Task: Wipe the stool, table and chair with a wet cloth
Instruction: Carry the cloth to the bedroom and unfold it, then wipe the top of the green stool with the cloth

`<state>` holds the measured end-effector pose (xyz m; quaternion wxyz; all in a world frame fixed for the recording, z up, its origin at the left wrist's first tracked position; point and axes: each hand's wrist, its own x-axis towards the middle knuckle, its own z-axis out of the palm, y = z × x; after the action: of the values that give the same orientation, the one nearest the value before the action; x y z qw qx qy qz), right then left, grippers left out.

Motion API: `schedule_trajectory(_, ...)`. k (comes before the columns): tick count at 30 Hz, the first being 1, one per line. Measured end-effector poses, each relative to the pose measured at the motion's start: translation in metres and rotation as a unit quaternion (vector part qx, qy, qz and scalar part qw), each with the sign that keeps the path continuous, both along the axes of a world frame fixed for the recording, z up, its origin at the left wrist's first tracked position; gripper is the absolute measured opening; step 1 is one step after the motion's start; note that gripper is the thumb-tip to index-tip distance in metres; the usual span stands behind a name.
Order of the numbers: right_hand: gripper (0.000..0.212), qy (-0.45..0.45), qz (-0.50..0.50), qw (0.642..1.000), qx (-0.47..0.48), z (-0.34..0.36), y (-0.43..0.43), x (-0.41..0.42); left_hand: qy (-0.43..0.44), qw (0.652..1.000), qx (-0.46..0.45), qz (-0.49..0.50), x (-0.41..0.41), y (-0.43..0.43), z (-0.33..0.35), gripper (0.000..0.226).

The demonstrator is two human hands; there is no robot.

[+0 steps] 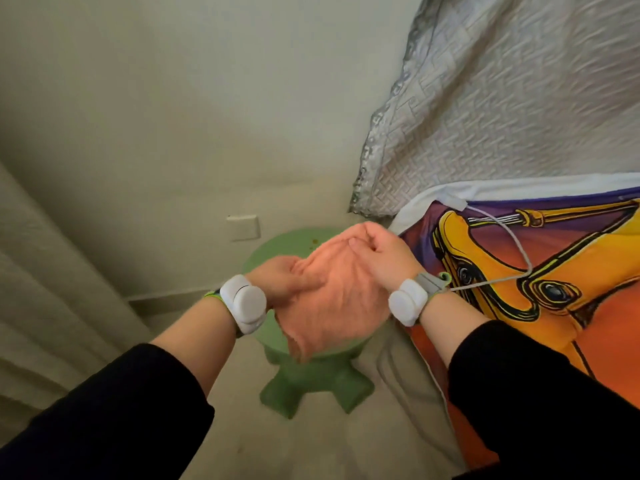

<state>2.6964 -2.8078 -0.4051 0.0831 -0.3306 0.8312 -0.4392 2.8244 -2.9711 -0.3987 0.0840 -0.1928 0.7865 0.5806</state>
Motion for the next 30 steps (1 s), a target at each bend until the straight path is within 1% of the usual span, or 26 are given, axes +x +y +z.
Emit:
schedule_trajectory(2, 0.015, 0.013, 0.014, 1.000, -0.022, 0.004, 0.008, -0.005, 0.020, 1.000, -0.011, -0.001, -0.008, 0.000, -0.004, 0.030)
schedule_trajectory(5, 0.008, -0.020, 0.009, 0.998, -0.058, 0.002, 0.018, 0.000, 0.012, 1.000, -0.029, -0.001, -0.013, 0.005, -0.009, 0.028)
schedule_trajectory(8, 0.006, -0.001, -0.038, 0.999, -0.032, -0.005, 0.022, 0.003, 0.003, 0.998, -0.057, 0.013, -0.019, 0.009, -0.012, 0.031)
schedule_trajectory(10, 0.008, 0.021, -0.041, 0.999, -0.018, -0.011, 0.020, 0.004, 0.021, 0.997, -0.043, 0.067, -0.025, 0.009, -0.018, 0.025)
schedule_trajectory(12, 0.008, 0.017, -0.020, 0.999, -0.024, -0.017, 0.015, 0.011, 0.040, 0.991, -0.014, 0.124, -0.024, 0.011, -0.025, 0.006)
schedule_trajectory(13, 0.007, -0.004, -0.010, 0.999, -0.040, -0.017, 0.012, 0.014, 0.044, 0.987, 0.022, 0.151, -0.027, 0.013, -0.026, 0.004)
schedule_trajectory(14, 0.009, -0.033, 0.010, 0.998, -0.059, -0.019, 0.009, 0.021, 0.040, 0.980, 0.080, 0.176, -0.025, 0.016, -0.028, 0.010)
schedule_trajectory(15, 0.016, -0.056, 0.037, 0.995, -0.073, -0.021, 0.005, 0.029, 0.037, 0.969, 0.148, 0.193, -0.023, 0.019, -0.031, 0.019)
schedule_trajectory(16, 0.028, -0.061, 0.065, 0.993, -0.073, -0.022, 0.003, 0.036, 0.039, 0.955, 0.212, 0.202, -0.022, 0.022, -0.030, 0.026)
schedule_trajectory(18, 0.058, -0.022, 0.120, 0.992, -0.035, -0.022, -0.002, 0.044, 0.041, 0.932, 0.304, 0.192, -0.021, 0.025, -0.020, 0.026)
schedule_trajectory(20, 0.083, 0.012, 0.154, 0.988, 0.000, -0.022, -0.009, 0.044, 0.061, 0.920, 0.348, 0.171, -0.023, 0.024, -0.008, 0.023)
schedule_trajectory(21, 0.089, 0.009, 0.160, 0.987, -0.004, -0.022, -0.012, 0.043, 0.068, 0.916, 0.362, 0.162, -0.024, 0.022, -0.004, 0.026)
schedule_trajectory(22, 0.092, -0.012, 0.163, 0.986, -0.031, -0.022, -0.013, 0.040, 0.072, 0.915, 0.364, 0.160, -0.025, 0.020, -0.001, 0.031)
schedule_trajectory(24, 0.091, -0.088, 0.140, 0.981, -0.106, -0.028, -0.014, 0.034, 0.078, 0.920, 0.350, 0.156, -0.024, 0.012, -0.007, 0.041)
schedule_trajectory(25, 0.086, -0.131, 0.114, 0.977, -0.123, -0.034, -0.014, 0.033, 0.077, 0.924, 0.337, 0.162, -0.021, 0.008, -0.017, 0.043)
schedule_trajectory(26, 0.079, -0.154, 0.085, 0.976, -0.126, -0.039, -0.013, 0.033, 0.070, 0.933, 0.309, 0.174, -0.017, 0.005, -0.025, 0.041)
schedule_trajectory(27, 0.068, -0.142, 0.049, 0.983, -0.110, -0.046, -0.012, 0.033, 0.061, 0.942, 0.266, 0.196, -0.012, 0.001, -0.036, 0.037)
schedule_trajectory(28, 0.057, -0.108, 0.017, 0.991, -0.076, -0.053, -0.010, 0.034, 0.045, 0.950, 0.209, 0.227, -0.007, -0.004, -0.048, 0.030)
schedule_trajectory(29, 0.046, -0.081, -0.007, 0.996, -0.040, -0.060, -0.008, 0.035, 0.023, 0.955, 0.139, 0.259, -0.002, -0.009, -0.062, 0.024)
schedule_trajectory(30, 0.037, -0.068, -0.024, 0.997, -0.012, -0.065, -0.007, 0.034, -0.001, 0.957, 0.068, 0.283, 0.003, -0.016, -0.077, 0.025)
